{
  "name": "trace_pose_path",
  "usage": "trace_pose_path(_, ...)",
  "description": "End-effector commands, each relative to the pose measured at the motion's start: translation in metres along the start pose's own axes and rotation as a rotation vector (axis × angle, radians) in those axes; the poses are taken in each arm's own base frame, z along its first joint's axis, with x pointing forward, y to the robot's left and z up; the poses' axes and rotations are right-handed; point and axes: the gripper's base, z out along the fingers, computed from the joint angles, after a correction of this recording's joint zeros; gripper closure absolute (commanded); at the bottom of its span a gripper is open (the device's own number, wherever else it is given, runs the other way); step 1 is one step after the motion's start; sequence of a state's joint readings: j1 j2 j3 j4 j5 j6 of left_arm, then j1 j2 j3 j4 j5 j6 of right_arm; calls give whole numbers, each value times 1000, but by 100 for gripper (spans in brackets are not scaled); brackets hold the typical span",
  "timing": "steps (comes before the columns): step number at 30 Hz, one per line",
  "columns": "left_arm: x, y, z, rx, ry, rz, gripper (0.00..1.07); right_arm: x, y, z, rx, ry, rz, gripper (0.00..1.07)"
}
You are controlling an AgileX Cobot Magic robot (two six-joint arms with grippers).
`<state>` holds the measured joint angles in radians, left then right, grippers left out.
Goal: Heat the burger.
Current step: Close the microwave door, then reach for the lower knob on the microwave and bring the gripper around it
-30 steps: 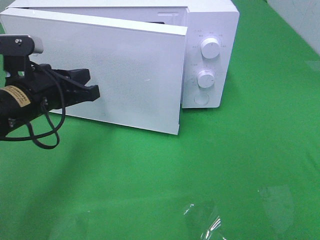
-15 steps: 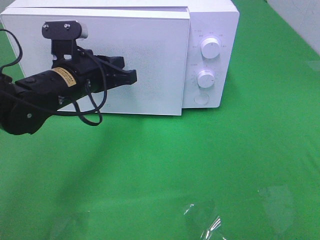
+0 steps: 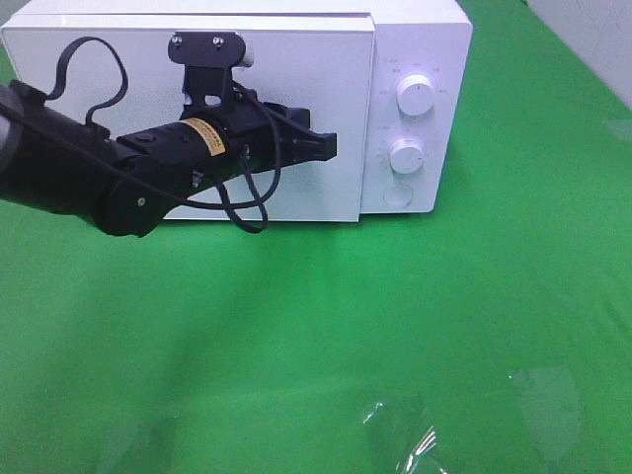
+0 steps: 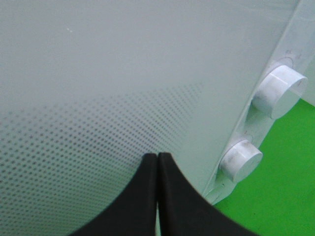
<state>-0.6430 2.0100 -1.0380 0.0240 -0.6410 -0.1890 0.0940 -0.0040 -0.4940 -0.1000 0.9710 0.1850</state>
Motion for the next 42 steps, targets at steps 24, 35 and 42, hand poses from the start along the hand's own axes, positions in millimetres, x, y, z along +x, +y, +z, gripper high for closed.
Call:
trace_pose_path(24,-22,-20,17,-21,174,-29,100,2,0,-3,1,-33,-3,31)
trace_pose_path(35,-15,-52,-11,-1,510,5,25,2,0,-3,1,-33,-3,31)
trace_pose_path(42,-9,-59,-35,-22,758,-18,17,2,0,-3,1,-33,-3,31)
